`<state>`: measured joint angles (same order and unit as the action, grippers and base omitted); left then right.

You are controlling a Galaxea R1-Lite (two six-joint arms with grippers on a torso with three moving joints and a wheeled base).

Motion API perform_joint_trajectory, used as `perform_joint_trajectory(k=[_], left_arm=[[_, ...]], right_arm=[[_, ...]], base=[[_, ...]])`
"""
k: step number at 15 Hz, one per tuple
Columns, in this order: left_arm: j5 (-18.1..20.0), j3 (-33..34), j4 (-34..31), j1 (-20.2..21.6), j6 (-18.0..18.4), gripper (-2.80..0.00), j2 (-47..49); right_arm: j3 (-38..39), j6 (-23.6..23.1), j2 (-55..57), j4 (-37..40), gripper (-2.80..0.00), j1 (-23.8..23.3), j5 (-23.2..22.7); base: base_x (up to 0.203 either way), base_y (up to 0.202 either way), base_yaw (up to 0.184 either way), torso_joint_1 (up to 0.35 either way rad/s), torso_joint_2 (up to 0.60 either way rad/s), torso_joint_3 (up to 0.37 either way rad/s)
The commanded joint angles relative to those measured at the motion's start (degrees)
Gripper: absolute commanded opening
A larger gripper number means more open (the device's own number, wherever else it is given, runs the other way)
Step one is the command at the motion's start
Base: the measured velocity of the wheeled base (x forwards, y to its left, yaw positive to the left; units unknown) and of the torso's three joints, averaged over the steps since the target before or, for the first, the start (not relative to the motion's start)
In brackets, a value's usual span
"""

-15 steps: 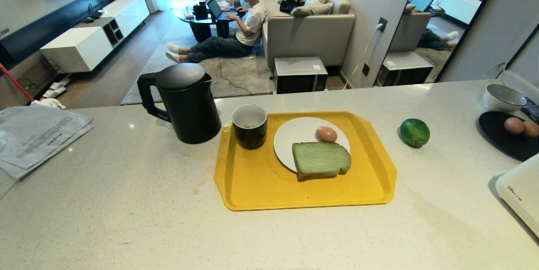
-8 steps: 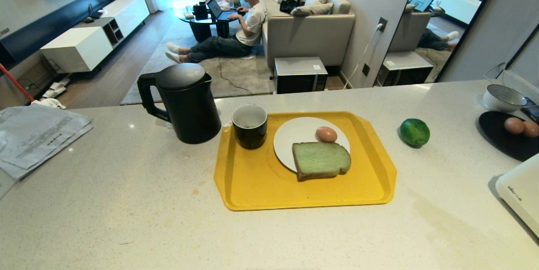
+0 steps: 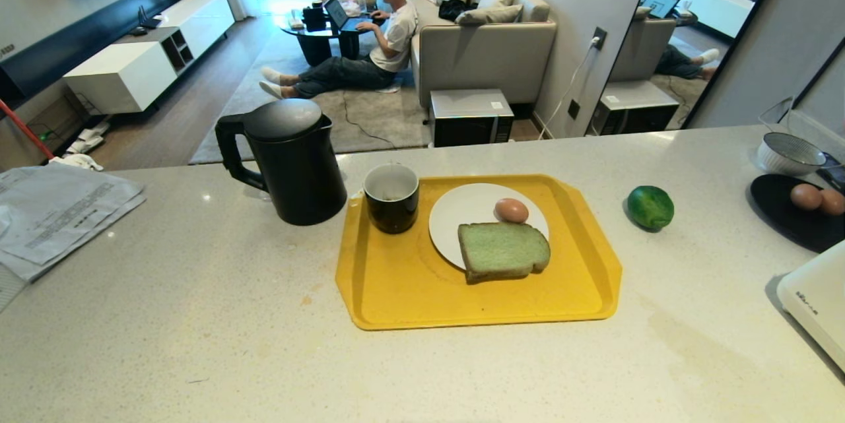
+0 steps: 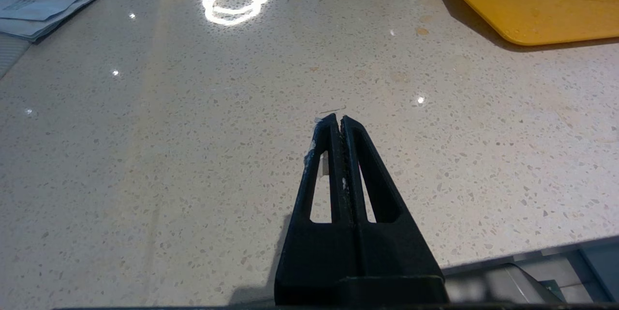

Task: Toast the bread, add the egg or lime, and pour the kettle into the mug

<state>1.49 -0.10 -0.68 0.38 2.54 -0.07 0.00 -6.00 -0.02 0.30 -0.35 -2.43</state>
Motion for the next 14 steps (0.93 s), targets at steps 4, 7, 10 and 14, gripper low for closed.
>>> perform_joint_trajectory(k=[4, 7, 10, 14], left_arm=[[0.01, 0.01, -0.02, 0.05, 0.01, -2.80, -0.01], [0.01, 0.01, -0.02, 0.02, 0.01, -2.80, 0.02], [0.01, 0.01, -0.02, -0.03, 0.01, -2.80, -0.01], [0.01, 0.01, -0.02, -0.03, 0.01, -2.80, 0.00]], right_arm=[[0.09, -0.06, -0.06, -0.01, -2.80, -0.07, -0.04], [0.09, -0.06, -0.06, -0.04, -2.80, 0.00, -0.04], [0.09, 0.03, -0.06, -0.04, -2.80, 0.00, -0.04], [0.09, 0.20, -0.06, -0.04, -2.80, 0.00, -0.04]], base=[[0.000, 0.000, 0.000, 0.000, 0.00, 0.000], [0.000, 0.000, 0.000, 0.000, 0.00, 0.000], [0.000, 0.000, 0.000, 0.000, 0.00, 0.000], [0.000, 0.000, 0.000, 0.000, 0.00, 0.000]])
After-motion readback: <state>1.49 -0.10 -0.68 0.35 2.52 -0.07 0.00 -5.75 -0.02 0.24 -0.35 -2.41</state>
